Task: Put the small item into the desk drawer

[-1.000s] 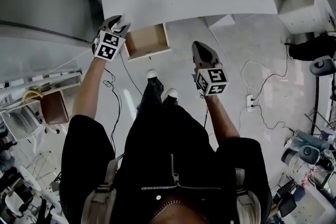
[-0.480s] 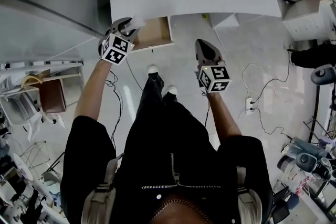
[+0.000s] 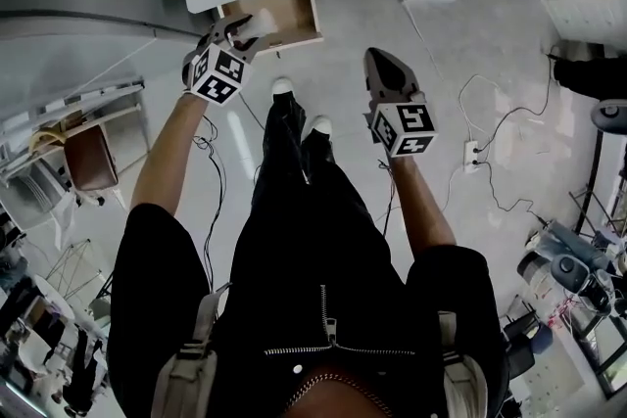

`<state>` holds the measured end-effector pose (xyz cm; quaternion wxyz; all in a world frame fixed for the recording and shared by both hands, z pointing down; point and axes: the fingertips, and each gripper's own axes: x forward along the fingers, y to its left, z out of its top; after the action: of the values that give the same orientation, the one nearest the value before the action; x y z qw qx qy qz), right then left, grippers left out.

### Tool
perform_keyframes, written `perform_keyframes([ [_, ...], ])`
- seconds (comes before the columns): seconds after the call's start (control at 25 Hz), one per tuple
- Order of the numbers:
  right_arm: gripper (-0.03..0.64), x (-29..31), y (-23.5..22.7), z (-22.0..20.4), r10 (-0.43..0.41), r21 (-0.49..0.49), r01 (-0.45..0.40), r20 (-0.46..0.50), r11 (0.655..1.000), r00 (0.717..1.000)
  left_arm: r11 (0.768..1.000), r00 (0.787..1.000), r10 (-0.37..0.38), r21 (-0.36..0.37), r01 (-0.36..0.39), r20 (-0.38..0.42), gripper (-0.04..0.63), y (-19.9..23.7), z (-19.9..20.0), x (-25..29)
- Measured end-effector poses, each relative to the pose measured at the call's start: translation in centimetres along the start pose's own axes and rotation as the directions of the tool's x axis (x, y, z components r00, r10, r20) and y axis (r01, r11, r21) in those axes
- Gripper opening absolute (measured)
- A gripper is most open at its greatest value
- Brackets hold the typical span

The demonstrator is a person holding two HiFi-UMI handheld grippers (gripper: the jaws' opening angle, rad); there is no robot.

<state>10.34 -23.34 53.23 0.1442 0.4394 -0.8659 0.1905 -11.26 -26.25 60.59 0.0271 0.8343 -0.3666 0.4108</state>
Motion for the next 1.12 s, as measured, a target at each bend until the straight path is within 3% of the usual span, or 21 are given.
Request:
perform_keyframes([
  [0.24, 0.008, 0.3, -0.6, -1.4, -0.017, 0.031, 0.017, -0.018, 0.999, 1.000, 0.999, 0.997, -0.050, -0.021, 0.049, -0.064, 0.176, -0.8, -3.2, 3.8],
  [0.68, 0.008, 1.0, 0.0, -5.3, -0.044, 0.121, 0.055, -0.090, 0.991, 0.995, 0.989, 0.977, -0.095, 0.092, 0.114, -0.190, 0.176, -0.6, -8.1, 12.0],
  [0.92, 0.008, 1.4, -0.6, -8.7, -0.084, 0.171, 0.107, -0.137, 0.980, 0.987, 0.977, 0.949, -0.164, 0.086, 0.193, -0.269, 0.176, -2.1, -12.1, 16.7],
  [1.12, 0.008, 1.6, -1.4, -11.0, -0.123, 0.227, 0.162, -0.176, 0.960, 0.977, 0.964, 0.907, -0.221, 0.059, 0.259, -0.358, 0.176, -2.6, -15.8, 20.2],
])
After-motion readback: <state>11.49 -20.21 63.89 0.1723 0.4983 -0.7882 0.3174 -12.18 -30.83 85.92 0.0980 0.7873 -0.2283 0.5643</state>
